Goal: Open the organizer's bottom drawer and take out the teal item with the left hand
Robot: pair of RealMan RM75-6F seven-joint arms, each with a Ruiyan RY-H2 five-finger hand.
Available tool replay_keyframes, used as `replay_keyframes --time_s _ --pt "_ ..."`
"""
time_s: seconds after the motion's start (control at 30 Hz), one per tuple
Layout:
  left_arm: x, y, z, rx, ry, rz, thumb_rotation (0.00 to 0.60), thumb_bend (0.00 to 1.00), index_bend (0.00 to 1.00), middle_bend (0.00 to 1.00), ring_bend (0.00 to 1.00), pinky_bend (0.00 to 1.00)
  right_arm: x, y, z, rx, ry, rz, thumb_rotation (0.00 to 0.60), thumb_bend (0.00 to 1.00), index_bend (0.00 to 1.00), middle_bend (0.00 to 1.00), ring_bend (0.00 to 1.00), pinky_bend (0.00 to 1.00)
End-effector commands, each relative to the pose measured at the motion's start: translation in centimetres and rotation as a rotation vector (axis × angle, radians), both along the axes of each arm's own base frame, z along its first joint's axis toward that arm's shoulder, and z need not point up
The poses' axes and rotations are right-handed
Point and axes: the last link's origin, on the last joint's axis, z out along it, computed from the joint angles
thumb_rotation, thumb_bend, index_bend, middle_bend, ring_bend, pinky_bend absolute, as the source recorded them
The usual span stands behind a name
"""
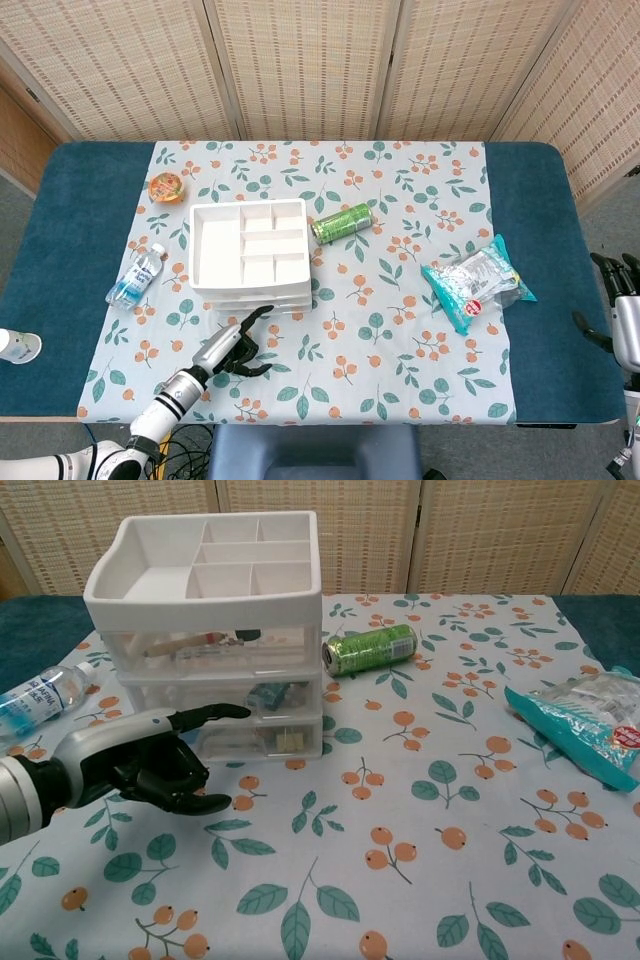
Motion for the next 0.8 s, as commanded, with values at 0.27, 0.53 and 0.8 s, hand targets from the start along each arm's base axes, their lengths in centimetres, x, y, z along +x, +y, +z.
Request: replay_keyframes --time_s 0.27,0.53,0.8 --pt "0.0 -0.2 -0.7 0.045 -0.065 0.056 0.600 0.26 0.00 0.92 0.93 1.00 0.0 -0.1 0.0 0.001 0.005 -0.002 0.600 0.26 0.12 0.21 0.14 0.18" --pt "0.1 -0.2 -1.3 0.043 -0.109 0.086 0.600 0.26 0.00 0.92 0.93 1.00 0.0 0.0 0.1 -0.006 0.007 -0.002 0.600 0.26 0.12 0.21 0.14 0.18" --pt "0.5 -0.4 -2.0 0.032 -0.137 0.103 0.600 0.26 0.00 0.92 0.93 1.00 -0.2 0.3 0.2 -0.012 0.006 -0.013 0.600 0.26 0.12 0.21 0.14 0.18"
